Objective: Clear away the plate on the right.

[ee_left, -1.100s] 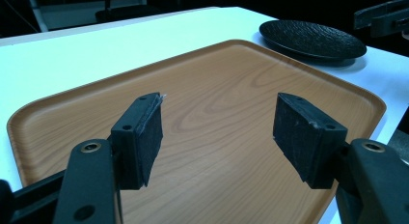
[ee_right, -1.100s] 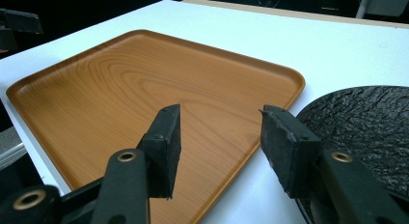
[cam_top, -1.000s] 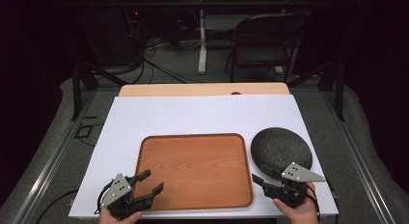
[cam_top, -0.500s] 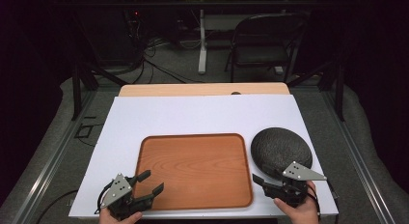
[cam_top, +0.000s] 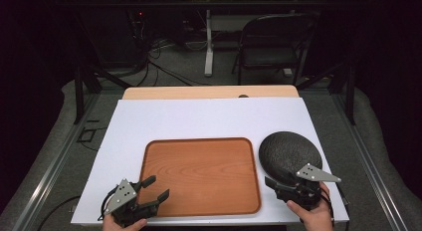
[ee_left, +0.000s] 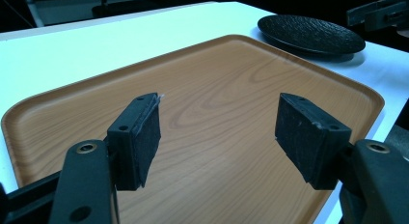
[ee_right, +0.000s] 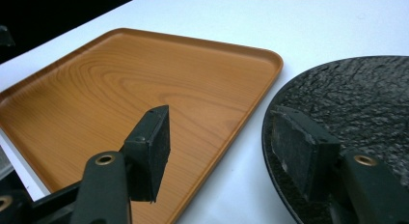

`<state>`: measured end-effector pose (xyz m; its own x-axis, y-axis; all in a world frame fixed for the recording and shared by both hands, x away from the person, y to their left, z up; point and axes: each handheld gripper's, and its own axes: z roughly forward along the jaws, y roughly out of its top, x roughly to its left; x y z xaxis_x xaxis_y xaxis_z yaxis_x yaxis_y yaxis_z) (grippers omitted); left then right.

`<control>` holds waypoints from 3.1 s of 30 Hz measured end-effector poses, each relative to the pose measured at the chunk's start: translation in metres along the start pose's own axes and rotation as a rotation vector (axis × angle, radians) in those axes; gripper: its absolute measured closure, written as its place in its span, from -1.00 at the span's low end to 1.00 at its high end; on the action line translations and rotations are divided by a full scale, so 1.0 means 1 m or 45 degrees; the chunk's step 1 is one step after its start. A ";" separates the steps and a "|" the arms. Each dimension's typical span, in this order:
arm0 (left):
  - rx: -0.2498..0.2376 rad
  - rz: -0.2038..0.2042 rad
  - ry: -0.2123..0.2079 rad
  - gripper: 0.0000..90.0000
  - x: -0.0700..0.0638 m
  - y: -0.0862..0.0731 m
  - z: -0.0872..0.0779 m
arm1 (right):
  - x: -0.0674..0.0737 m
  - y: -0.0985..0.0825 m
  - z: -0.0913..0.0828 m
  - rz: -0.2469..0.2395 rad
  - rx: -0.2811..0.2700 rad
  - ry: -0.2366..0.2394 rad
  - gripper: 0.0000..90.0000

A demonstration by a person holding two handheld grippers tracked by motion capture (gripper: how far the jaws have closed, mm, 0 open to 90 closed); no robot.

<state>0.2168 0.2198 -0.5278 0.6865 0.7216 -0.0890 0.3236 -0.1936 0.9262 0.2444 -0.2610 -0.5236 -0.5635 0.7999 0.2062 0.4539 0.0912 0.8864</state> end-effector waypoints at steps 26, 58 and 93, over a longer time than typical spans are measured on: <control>0.009 0.004 0.014 -0.27 0.001 0.000 0.001 | -0.047 0.006 -0.034 0.160 -0.026 -0.140 -0.12; 0.021 0.003 0.016 -0.27 0.000 0.000 0.002 | -0.110 -0.017 -0.070 0.581 -0.015 -0.350 0.00; 0.039 0.005 0.007 -0.27 0.000 -0.001 0.004 | -0.123 -0.038 -0.042 0.790 0.078 -0.302 0.07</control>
<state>0.2189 0.2173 -0.5298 0.6846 0.7242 -0.0831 0.3405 -0.2168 0.9149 0.2675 -0.3876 -0.5647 -0.0213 0.8233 0.5672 0.6874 -0.3999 0.6063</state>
